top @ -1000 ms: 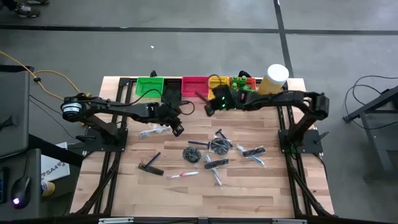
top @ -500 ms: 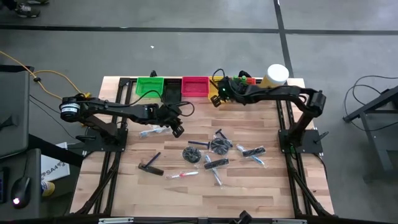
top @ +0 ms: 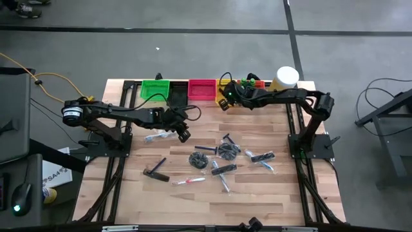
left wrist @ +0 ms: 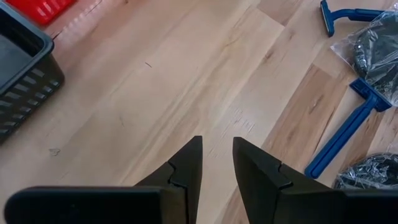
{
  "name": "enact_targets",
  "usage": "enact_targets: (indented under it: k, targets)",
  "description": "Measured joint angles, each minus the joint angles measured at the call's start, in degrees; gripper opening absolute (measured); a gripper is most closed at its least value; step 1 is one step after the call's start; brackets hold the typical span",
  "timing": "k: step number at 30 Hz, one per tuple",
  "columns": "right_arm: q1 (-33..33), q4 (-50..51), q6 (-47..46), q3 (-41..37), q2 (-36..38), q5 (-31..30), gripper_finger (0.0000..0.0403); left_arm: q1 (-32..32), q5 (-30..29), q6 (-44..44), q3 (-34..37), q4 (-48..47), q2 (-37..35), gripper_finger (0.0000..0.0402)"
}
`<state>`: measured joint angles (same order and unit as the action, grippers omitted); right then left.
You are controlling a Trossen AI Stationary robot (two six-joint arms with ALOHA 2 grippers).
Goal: Pick & Place Travel size toiletries
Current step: Put the black hair comb into the yellow basket
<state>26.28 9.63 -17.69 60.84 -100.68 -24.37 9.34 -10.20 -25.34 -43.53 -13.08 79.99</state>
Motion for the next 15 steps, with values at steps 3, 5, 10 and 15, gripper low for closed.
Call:
enact_targets:
  k: [3, 5, 10, 15]
  targets:
    - [-0.1, 0.0, 0.1, 0.0, 0.1, -0.8, 0.0097, 0.0, 0.0, 0.4, 0.0, -0.6, 0.0, 0.009]
    - [-0.5, 1.1, 0.8, 0.0, 0.9, -0.3, 0.0116, 0.0, 0.0, 0.8, 0.0, -1.7, -0.2, 0.009]
    - [-3.0, 3.7, 2.8, 0.0, 6.1, 5.9, 0.0153, 0.0, -0.8, 1.1, 0.0, -6.4, -2.3, 0.009]
    - [-7.5, 7.4, 3.8, 0.0, 10.7, 10.8, 0.0161, -2.0, -2.8, 0.7, 0.0, -11.0, -3.5, 0.009]
